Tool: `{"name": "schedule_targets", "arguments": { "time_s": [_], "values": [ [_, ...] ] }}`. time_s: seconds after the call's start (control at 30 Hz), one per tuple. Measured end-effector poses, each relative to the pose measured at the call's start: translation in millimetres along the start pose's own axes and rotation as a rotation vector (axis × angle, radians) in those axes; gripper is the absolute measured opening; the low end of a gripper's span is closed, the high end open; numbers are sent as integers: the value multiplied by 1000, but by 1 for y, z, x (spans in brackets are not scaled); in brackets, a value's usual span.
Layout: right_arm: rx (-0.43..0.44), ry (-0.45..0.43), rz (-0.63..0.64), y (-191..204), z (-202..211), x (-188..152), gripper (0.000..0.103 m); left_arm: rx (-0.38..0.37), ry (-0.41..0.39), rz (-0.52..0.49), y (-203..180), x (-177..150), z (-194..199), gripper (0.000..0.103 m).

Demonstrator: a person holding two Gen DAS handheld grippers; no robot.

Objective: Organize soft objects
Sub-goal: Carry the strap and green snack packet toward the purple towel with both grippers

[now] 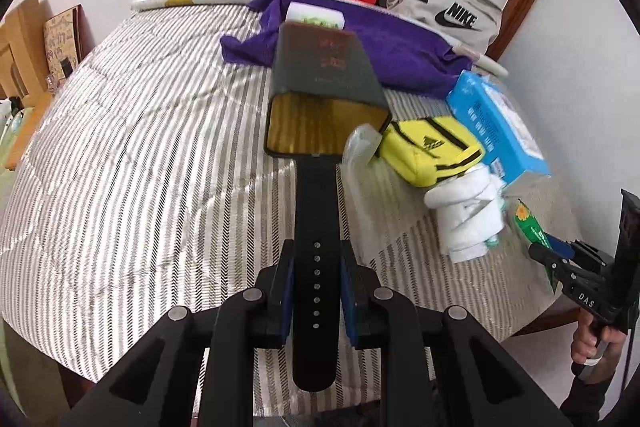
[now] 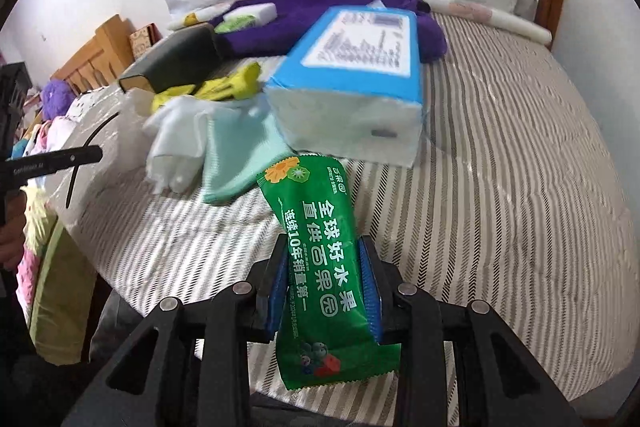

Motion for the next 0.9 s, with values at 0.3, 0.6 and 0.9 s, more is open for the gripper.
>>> {"name": "schedule_targets", "arguments": {
  "time_s": [0.3, 0.6, 0.9],
  "values": [
    [0, -125, 73, 8, 50, 46, 33, -24, -66, 6, -3, 33, 31, 19],
    [40, -167, 43, 2, 51, 116, 33, -22, -94, 27, -3, 80, 35, 19],
    [81, -161, -3, -1, 21, 188, 33, -41, -93, 29, -8, 126, 20, 19]
  ]
}}
Point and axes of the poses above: each gripper's, at about its wrist camera, not at the fingertips, and z roughly against the way its jaws point, y to its left, x to its top, the point moved 10 cm from there along -z, roughly the way its jaws point, and after that the axes turned 8 degrees about -x, right-handed, at the moved point
